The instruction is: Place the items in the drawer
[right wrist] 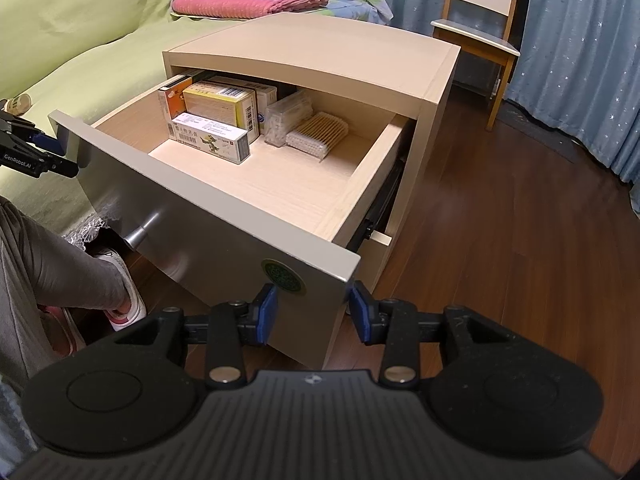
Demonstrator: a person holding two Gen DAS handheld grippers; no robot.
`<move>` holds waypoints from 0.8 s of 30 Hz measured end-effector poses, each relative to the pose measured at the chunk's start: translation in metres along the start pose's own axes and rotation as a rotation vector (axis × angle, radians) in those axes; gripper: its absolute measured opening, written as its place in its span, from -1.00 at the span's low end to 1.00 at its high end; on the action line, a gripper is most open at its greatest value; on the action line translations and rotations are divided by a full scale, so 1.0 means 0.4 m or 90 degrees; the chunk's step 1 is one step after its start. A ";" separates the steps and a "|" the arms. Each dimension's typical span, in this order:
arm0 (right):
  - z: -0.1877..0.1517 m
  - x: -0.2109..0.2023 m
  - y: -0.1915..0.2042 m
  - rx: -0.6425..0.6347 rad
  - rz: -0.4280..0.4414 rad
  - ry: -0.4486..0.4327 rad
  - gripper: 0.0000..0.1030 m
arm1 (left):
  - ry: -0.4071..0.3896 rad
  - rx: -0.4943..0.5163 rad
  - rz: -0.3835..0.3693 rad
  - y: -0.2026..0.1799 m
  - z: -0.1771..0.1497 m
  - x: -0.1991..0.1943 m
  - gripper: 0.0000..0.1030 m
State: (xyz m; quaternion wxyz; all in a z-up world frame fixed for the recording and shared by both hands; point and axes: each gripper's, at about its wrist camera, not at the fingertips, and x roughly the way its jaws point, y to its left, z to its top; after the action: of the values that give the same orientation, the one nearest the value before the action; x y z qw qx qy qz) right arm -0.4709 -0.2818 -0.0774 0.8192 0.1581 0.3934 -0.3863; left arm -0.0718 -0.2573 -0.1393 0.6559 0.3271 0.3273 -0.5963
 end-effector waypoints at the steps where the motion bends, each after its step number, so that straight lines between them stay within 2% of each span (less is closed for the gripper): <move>1: 0.000 0.000 -0.001 0.002 0.000 0.000 -0.30 | 0.000 -0.003 -0.002 0.002 0.000 0.001 0.17; 24: 0.002 0.010 -0.009 0.010 -0.002 -0.013 -0.30 | 0.004 -0.008 -0.001 0.003 0.012 0.018 0.17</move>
State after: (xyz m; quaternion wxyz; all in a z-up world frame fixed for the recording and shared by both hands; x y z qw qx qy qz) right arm -0.4717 -0.2866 -0.0800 0.8212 0.1597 0.3821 -0.3926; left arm -0.0699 -0.2654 -0.1422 0.6564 0.3246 0.3330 -0.5941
